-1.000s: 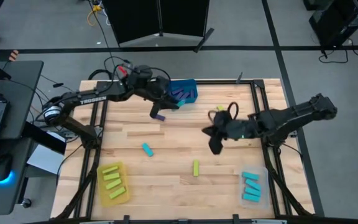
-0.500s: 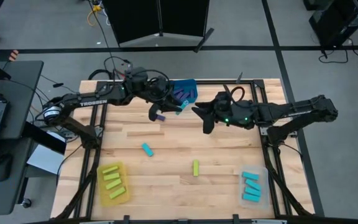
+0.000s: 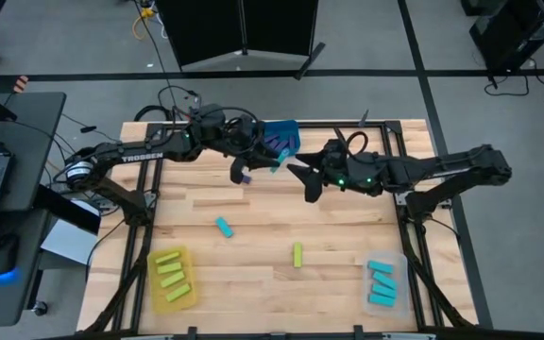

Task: Sort blocks
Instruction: Put the sky blue block into the white bin

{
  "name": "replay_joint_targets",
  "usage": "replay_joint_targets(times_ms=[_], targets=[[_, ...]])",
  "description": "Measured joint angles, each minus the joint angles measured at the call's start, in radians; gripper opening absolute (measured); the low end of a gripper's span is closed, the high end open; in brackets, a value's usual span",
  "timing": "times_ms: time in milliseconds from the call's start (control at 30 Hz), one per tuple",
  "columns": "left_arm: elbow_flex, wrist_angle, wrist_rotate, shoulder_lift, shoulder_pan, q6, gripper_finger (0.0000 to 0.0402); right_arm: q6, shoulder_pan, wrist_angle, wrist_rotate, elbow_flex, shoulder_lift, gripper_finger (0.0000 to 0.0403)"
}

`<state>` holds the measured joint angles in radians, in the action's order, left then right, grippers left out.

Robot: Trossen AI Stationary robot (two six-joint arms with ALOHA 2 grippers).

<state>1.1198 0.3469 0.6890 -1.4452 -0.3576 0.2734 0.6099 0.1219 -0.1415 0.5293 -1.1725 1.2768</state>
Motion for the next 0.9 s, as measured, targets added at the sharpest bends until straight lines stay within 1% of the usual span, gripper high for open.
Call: replay_joint_targets(times_ms=[267,467,900], targets=[[0.0,0.004,-0.024,0.0,0.001,0.02,0.0095,0.016,-0.006,0.054,-0.028,0.0,0.04,0.0245],[0.0,0.026,-0.029,0.0,0.01,0.032,0.0095,0.016,-0.011,0.083,-0.027,0.0,0.04,0.0243],[0.0,0.055,-0.09,0.0,0.052,0.049,0.0095,-0.011,-0.021,0.163,-0.028,0.0,0.04,0.0243]])
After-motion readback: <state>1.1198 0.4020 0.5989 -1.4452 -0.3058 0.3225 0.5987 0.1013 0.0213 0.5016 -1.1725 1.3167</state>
